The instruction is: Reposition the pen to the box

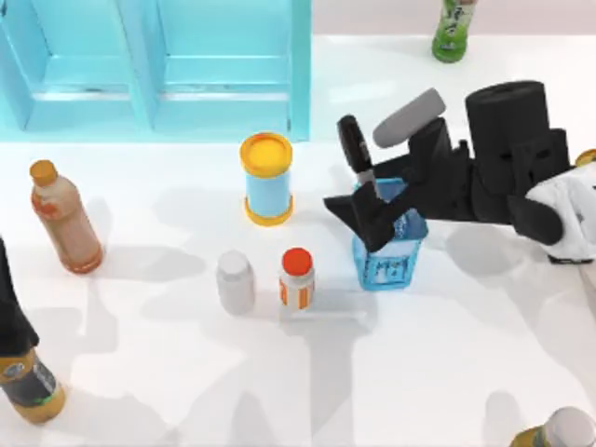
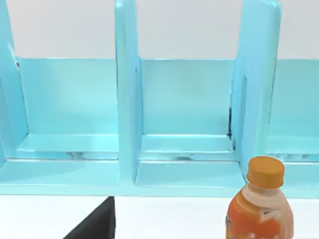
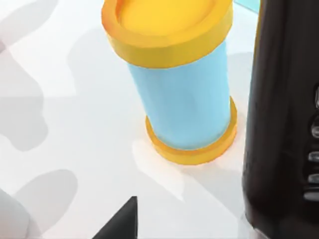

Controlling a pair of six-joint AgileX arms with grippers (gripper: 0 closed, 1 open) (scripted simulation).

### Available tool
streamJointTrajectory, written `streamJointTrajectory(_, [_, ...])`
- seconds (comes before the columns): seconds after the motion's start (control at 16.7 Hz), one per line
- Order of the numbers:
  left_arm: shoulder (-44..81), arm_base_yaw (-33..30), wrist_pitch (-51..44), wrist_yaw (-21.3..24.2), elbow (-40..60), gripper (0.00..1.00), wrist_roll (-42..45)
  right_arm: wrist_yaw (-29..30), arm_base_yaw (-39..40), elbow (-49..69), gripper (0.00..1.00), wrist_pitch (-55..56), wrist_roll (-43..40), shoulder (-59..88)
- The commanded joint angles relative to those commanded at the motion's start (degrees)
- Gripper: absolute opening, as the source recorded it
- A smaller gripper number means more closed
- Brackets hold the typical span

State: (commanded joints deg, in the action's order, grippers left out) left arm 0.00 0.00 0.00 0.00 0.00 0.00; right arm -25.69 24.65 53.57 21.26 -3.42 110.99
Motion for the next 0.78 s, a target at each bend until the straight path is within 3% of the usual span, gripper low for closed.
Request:
streamJointTrajectory(0.3, [0.00,0.00,0.00,0.00,0.00,1.00,0.00,0.00,0.00,0.00,0.02,0.00,0.00,0.00])
streamJointTrajectory(0.78, [0.00,0.00,0.00,0.00,0.00,1.00,0.00,0.00,0.00,0.00,0.00,0.00,0.00,0.00])
